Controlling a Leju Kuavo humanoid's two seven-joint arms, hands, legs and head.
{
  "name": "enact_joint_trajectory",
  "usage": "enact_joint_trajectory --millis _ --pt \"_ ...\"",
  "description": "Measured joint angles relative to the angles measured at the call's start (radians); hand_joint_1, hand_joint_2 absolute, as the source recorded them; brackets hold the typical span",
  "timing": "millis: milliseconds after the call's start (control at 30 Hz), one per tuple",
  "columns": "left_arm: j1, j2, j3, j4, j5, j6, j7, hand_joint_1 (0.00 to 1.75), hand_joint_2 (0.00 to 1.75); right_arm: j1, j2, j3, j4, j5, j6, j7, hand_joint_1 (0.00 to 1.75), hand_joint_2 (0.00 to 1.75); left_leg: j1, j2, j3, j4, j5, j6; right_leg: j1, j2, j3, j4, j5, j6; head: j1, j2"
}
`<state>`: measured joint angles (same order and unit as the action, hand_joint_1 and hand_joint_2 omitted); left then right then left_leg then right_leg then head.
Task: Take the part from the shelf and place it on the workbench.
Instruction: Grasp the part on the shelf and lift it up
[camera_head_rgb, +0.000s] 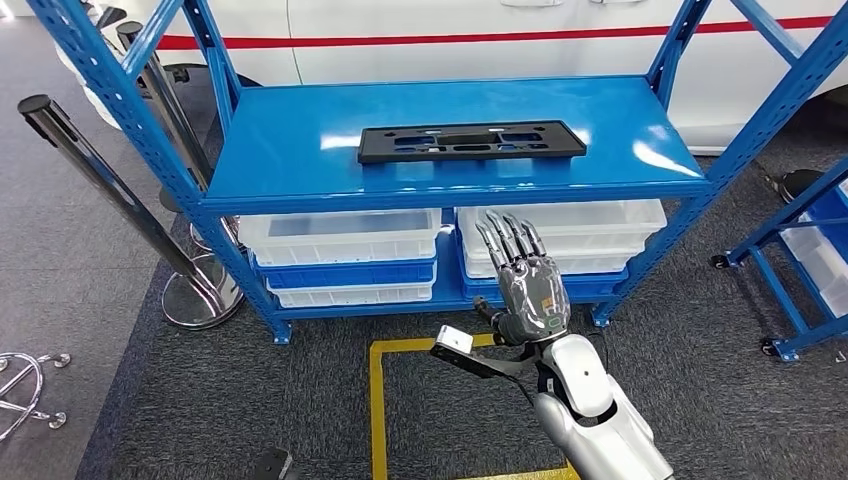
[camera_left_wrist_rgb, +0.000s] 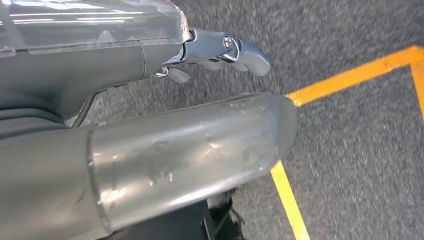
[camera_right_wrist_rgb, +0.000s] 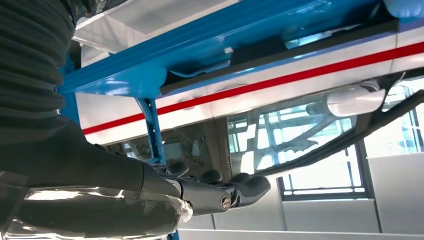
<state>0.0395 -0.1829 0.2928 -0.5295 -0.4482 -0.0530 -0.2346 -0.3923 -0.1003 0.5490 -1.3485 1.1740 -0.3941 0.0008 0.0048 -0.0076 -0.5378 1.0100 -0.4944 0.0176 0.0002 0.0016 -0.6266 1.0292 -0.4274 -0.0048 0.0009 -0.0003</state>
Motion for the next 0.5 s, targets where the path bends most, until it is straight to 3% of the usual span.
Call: enact_joint_trajectory --millis 67,100,200,233,267,300,367,400,433,500 --pt "0.001 0.000 -0.003 -0.004 0.000 0.000 0.000 0.00 0.00 -0.002 -0.001 0.002 -0.005 0.001 0.001 0.000 0.00 1.75 0.000 0.001 -0.001 0.014 -0.014 -0.011 -0.006 0.000 0.011 -0.010 -0.003 -0.008 0.000 0.000" --pt "0.000 0.000 -0.004 -0.005 0.000 0.000 0.000 0.00 0.00 -0.004 -0.002 0.003 -0.006 0.001 0.002 0.000 0.00 1.75 0.001 0.002 -0.015 0.048 -0.031 -0.016 -0.010 0.000 0.019 -0.015 -0.004 -0.013 -0.001 0.000" --pt "-0.001 0.001 -0.006 -0.007 0.004 -0.001 0.003 0.00 0.00 -0.009 -0.002 0.011 -0.008 0.002 0.014 0.001 0.00 1.75 0.006 0.002 -0.124 0.241 -0.102 -0.027 -0.012 -0.004 0.034 -0.018 -0.015 -0.023 -0.002 0.000" --pt "0.001 0.001 -0.008 -0.007 0.006 -0.001 0.006 0.00 0.00 -0.009 -0.002 0.015 -0.008 0.002 0.020 0.003 0.00 1.75 0.007 0.002 -0.157 0.286 -0.106 -0.029 -0.012 -0.003 0.038 -0.017 -0.019 -0.024 -0.002 0.000" --pt "0.003 0.001 -0.010 -0.007 0.010 -0.001 0.009 0.00 0.00 -0.009 -0.002 0.017 -0.008 0.003 0.027 0.006 0.00 1.75 0.008 0.002 -0.172 0.295 -0.089 -0.031 -0.012 -0.002 0.044 -0.015 -0.024 -0.023 -0.002 0.000" --pt "0.004 0.002 -0.012 -0.007 0.014 -0.001 0.012 0.00 0.00 -0.009 -0.002 0.019 -0.008 0.004 0.034 0.010 0.00 1.75 0.009 0.003 -0.167 0.263 -0.052 -0.031 -0.013 -0.001 0.050 -0.014 -0.030 -0.021 -0.002 0.000" --pt "0.005 0.005 -0.020 -0.009 0.020 0.000 0.016 0.00 0.00 -0.011 -0.002 0.022 -0.006 0.009 0.049 0.018 0.00 1.75 0.009 0.003 -0.118 0.128 0.034 -0.028 -0.012 0.000 0.064 -0.008 -0.045 -0.014 -0.001 0.000" --pt "0.004 0.006 -0.024 -0.011 0.023 0.000 0.018 0.00 0.00 -0.013 -0.003 0.022 -0.004 0.012 0.057 0.021 0.00 1.75 0.008 0.003 -0.095 0.071 0.057 -0.024 -0.010 0.001 0.067 -0.005 -0.051 -0.009 -0.001 0.000" --pt "0.003 0.007 -0.029 -0.013 0.025 0.000 0.020 0.00 0.00 -0.015 -0.004 0.023 -0.002 0.014 0.065 0.024 0.00 1.75 0.006 0.003 -0.081 0.035 0.066 -0.019 -0.008 0.001 0.068 -0.003 -0.057 -0.003 -0.001 0.000" --pt "0.004 0.008 -0.037 -0.018 0.031 0.000 0.025 0.00 0.00 -0.020 -0.006 0.024 0.004 0.017 0.077 0.029 0.00 1.75 0.004 0.001 -0.076 0.020 0.057 -0.005 -0.006 0.001 0.067 0.005 -0.056 0.009 -0.001 0.000"
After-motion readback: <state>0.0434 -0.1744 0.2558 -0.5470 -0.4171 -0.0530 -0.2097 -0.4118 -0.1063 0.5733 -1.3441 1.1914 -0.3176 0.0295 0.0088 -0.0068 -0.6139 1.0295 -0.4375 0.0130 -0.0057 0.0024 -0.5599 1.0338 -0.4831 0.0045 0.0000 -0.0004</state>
